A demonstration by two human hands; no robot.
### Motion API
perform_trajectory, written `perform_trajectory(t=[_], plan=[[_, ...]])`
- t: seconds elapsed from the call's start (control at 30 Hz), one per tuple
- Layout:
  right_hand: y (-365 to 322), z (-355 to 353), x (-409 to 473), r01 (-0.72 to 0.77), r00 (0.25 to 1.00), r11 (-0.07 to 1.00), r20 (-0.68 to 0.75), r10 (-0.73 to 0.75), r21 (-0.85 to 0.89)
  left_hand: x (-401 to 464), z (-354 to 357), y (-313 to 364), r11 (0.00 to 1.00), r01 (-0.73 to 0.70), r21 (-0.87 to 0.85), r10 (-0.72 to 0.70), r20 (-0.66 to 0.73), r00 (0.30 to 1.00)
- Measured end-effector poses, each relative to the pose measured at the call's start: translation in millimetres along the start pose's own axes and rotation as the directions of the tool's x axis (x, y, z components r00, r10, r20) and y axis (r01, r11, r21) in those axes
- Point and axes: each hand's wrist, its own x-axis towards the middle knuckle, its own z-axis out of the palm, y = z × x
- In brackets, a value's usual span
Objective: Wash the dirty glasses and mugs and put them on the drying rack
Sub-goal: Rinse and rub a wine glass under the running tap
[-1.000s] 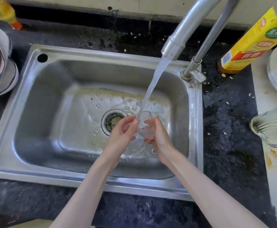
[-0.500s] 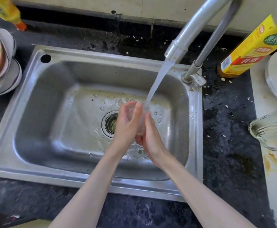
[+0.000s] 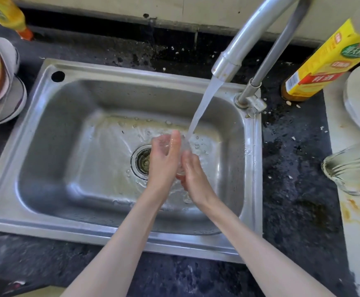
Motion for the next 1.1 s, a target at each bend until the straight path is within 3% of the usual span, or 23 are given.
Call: perform_trajectory(t=[0.1, 0.17, 0.3, 0.37, 0.43, 0.5, 0.6, 0.7, 0.77, 0.87, 0.93, 1.0, 1.1], plan=[[-9, -15, 1, -0.169, 0.986, 0.978, 0.027, 0.167, 0.119, -1, -4, 3, 0.999, -0.019, -0.03, 0.023, 0.124, 0.992], [-8, -22, 4, -0.19, 0.982, 0.97, 0.024, 0.189, 0.148, 1, -5, 2, 1.0, -0.015, -0.024, 0.02, 0.189, 0.982], [-12, -25, 10, -0.155, 0.985, 0.988, -0.072, 0.156, 0.022, 8, -11, 2, 0.978, 0.118, -0.171, -0.07, 0.261, 0.963], [-16, -31, 17, -0.153, 0.979, 0.984, -0.147, 0.138, -0.096, 12, -22, 2, 0.978, 0.131, -0.16, -0.073, 0.328, 0.942], [-16, -36, 24, -0.134, 0.98, 0.959, -0.18, 0.09, -0.248, 19, -33, 4, 0.995, 0.095, -0.03, -0.074, 0.428, 0.901], [-16, -43, 29, -0.129, 0.982, 0.927, -0.172, 0.072, -0.353, 28, -40, 6, 0.975, -0.049, 0.217, -0.059, 0.466, 0.883], [-28, -47, 35, -0.089, 0.996, 0.927, -0.052, 0.075, -0.364, 36, -37, 8, 0.801, -0.315, 0.509, 0.05, 0.468, 0.882], [-39, -48, 31, 0.0, 0.998, 0.907, 0.05, 0.023, -0.421, 37, -32, 12, 0.811, -0.229, 0.539, 0.036, 0.345, 0.938], [-40, -50, 24, 0.058, 0.998, 0.86, 0.055, -0.034, -0.507, 33, -30, 15, 0.864, -0.083, 0.497, -0.098, 0.327, 0.94], [-38, -50, 18, 0.082, 0.996, 0.856, 0.007, -0.092, -0.51, 23, -32, 18, 0.931, 0.049, 0.361, -0.219, 0.447, 0.868], [-35, -50, 23, 0.043, 0.995, 0.882, -0.056, -0.079, -0.47, 18, -34, 19, 0.957, 0.073, 0.28, -0.223, 0.552, 0.803], [-29, -52, 30, -0.022, 0.997, 0.906, -0.078, -0.013, -0.424, 16, -36, 17, 0.968, 0.087, 0.236, -0.213, 0.585, 0.783], [-18, -52, 37, -0.066, 0.996, 0.922, -0.073, 0.041, -0.381, 15, -38, 13, 0.967, 0.039, 0.252, -0.154, 0.452, 0.878]])
